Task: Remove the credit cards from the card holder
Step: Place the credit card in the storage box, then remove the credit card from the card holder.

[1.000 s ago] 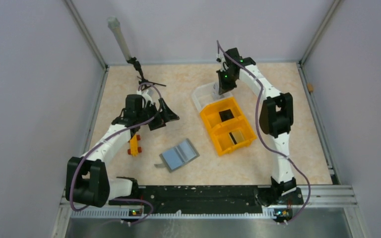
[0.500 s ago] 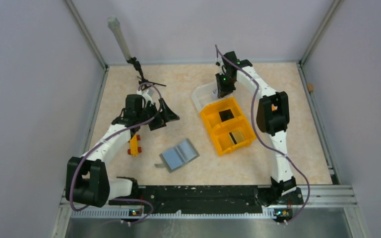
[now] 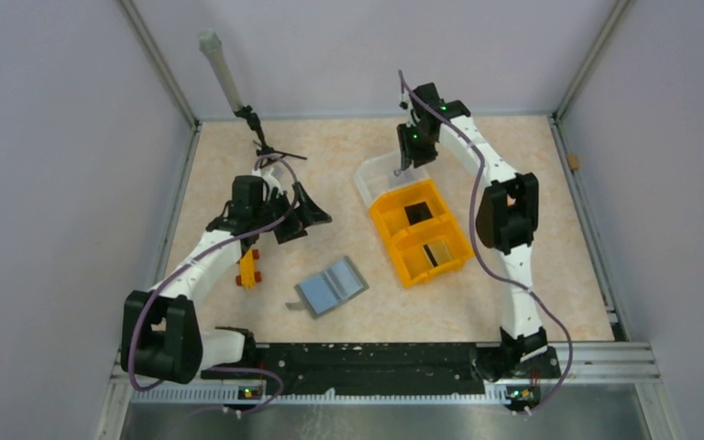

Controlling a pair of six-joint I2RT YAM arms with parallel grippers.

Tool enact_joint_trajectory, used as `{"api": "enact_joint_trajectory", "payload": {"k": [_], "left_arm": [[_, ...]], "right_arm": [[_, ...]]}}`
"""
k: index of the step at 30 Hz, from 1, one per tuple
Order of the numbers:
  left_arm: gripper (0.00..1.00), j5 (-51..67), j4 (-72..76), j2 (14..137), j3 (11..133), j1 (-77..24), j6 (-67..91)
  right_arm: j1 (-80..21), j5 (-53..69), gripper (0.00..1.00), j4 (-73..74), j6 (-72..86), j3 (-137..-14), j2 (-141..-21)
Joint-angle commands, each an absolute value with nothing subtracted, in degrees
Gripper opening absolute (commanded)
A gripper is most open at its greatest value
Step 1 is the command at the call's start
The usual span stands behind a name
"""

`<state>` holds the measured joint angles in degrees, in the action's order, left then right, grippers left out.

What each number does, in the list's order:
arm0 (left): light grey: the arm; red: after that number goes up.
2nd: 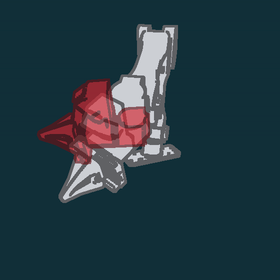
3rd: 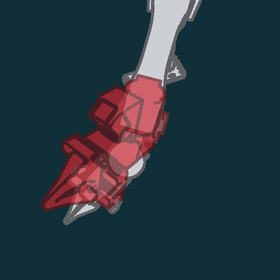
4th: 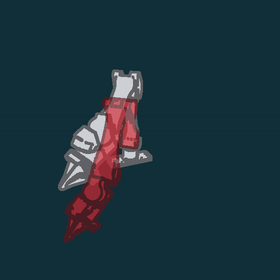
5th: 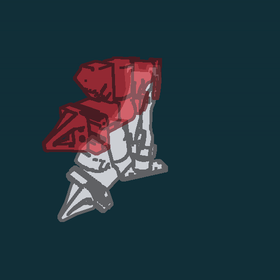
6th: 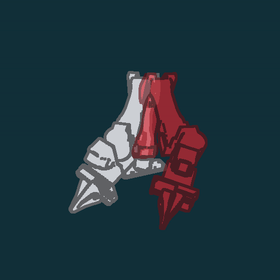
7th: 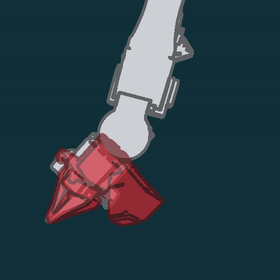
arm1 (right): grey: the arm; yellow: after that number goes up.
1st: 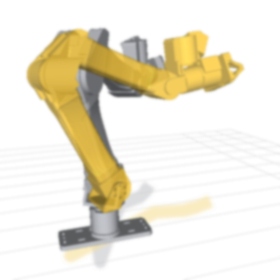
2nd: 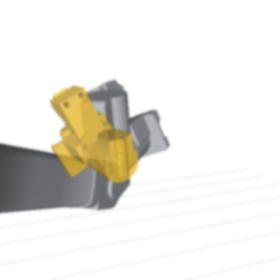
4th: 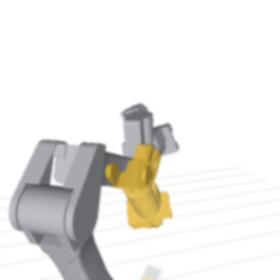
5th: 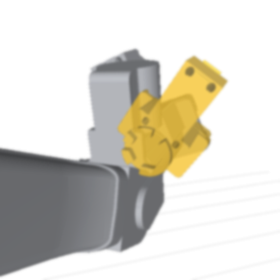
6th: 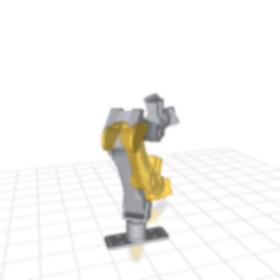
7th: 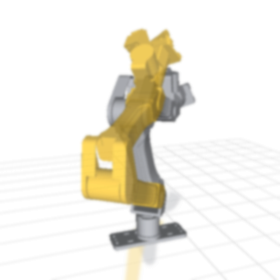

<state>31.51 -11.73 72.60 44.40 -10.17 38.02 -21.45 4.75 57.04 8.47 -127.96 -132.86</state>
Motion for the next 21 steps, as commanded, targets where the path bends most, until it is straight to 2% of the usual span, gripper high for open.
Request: {"api": "enact_joint_trajectory", "payload": {"k": [1, 10, 13, 18, 21], "left_arm": [[0.99, 28.59, -14.76, 69.19, 42.81, -9.99, 38.5], [0.99, 23.18, -28.21, 56.79, 34.49, -10.01, 40.38], [0.99, 22.94, -32.59, 53.92, 31.56, -10.02, 43.11], [0.99, 20.95, -38.29, 52.5, 29.36, -10.58, 46.48], [0.99, 20.74, -39.25, 55.57, 28.03, -10.72, 47.56]], "right_arm": [[-26.13, 9.64, 0.39, 55.55, 10.16, -124.66, -120.31], [-38.2, 17.95, 0.47, 37.76, 18.44, -90.37, -100.95], [-42.71, 18.3, 0.53, 32.76, 20.96, -80.99, -96.45], [-48.22, 17.17, 0.68, 26.12, 24.83, -70.25, -94.37], [-48.6, 16.93, 0.69, 23.01, 27.36, -66.49, -95.14]]}}
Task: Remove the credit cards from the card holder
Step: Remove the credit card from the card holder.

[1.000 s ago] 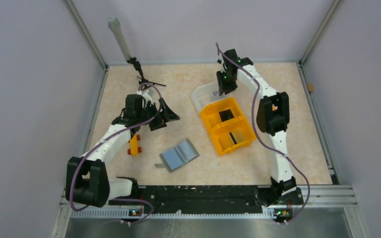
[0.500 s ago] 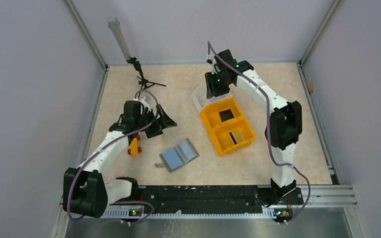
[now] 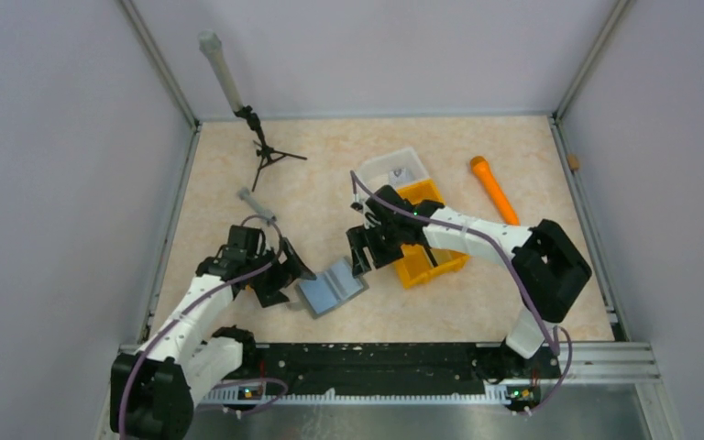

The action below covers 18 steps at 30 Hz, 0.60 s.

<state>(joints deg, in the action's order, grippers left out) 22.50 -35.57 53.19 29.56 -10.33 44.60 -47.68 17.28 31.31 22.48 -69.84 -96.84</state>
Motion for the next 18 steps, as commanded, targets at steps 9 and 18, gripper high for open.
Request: {"api": "enact_joint_trajectory", "payload": {"k": [9, 18], "left_arm": [[0.92, 23.67, -25.63, 61.23, 21.32, -10.72, 49.54], [0.31, 27.08, -12.23, 72.94, 23.19, -10.72, 46.79]], "right_arm": [[-49.66, 16.17, 0.7, 19.75, 29.1, -66.4, -101.93], [-49.51, 15.17, 0.63, 20.8, 28.99, -67.97, -102.44]]}}
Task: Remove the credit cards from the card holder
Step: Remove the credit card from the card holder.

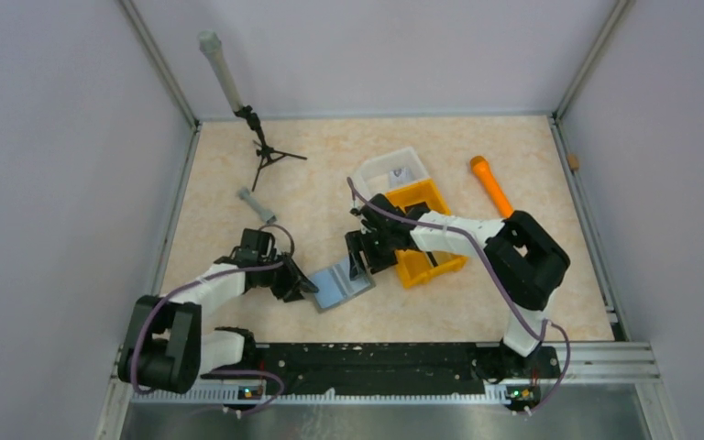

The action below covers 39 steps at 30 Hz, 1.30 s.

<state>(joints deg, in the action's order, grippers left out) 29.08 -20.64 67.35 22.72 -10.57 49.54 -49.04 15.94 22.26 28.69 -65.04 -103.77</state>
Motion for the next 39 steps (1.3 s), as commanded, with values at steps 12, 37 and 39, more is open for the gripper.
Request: {"api": "enact_joint_trajectory", "payload": {"k": [12, 37, 39], "left_arm": [[0.0, 25.19, -10.97, 81.48, 29.74, -10.72, 38.08], [0.0, 26.4, -13.0, 84.53, 34.18, -10.72, 33.95], [0.0, 26.45, -13.08, 84.54, 34.19, -10.72, 33.86]], "right_arm": [[-48.16, 12.99, 0.54, 21.38, 31.18, -68.5, -100.44], [-48.78, 13.4, 0.5, 21.65, 31.58, -70.41, -102.43], [-48.8, 13.3, 0.5, 21.75, 31.63, -70.22, -103.01]]}}
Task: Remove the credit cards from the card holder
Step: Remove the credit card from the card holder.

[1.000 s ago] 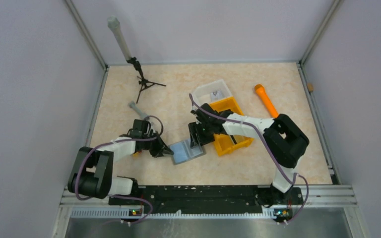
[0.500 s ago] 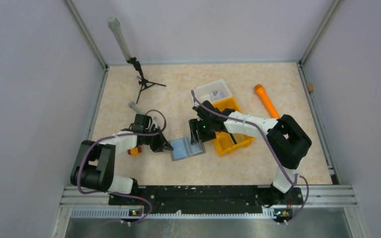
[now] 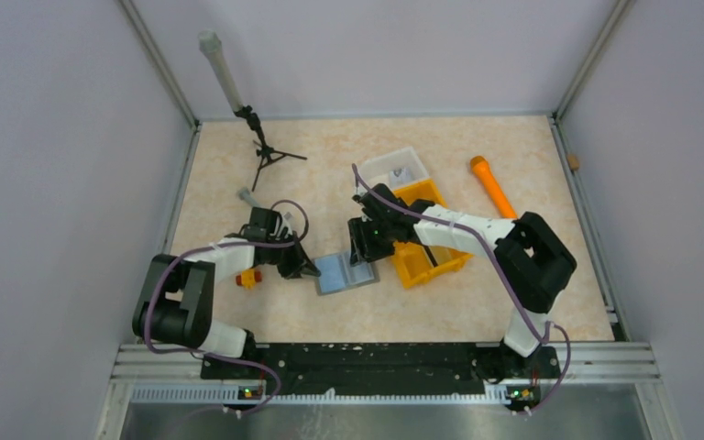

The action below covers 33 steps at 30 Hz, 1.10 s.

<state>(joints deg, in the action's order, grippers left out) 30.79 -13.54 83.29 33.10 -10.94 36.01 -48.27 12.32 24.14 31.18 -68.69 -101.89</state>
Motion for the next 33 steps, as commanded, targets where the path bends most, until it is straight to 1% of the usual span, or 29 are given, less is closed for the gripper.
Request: {"api": "enact_joint_trajectory", "payload": {"k": [1, 13, 21, 28, 33], "left_arm": [[0.0, 26.46, -13.09, 84.57, 34.18, -10.72, 33.8], [0.0, 27.04, -12.96, 85.31, 34.84, -10.72, 33.49], [0.0, 27.84, -12.66, 86.27, 35.01, -10.72, 33.49], [0.0, 28.08, -12.22, 87.03, 34.89, -10.81, 33.51], [0.0, 28.19, -12.49, 87.63, 35.32, -10.81, 33.28]], "right_arm": [[-48.78, 13.2, 0.49, 21.85, 31.67, -70.14, -103.14], [-48.78, 13.79, 0.48, 19.99, 31.86, -67.47, -105.87], [-50.23, 16.28, 0.47, 18.11, 31.7, -67.4, -110.65], [-50.73, 18.95, 0.46, 16.55, 32.04, -71.51, -112.97], [-50.77, 19.23, 0.46, 17.8, 31.24, -75.55, -110.71]]}}
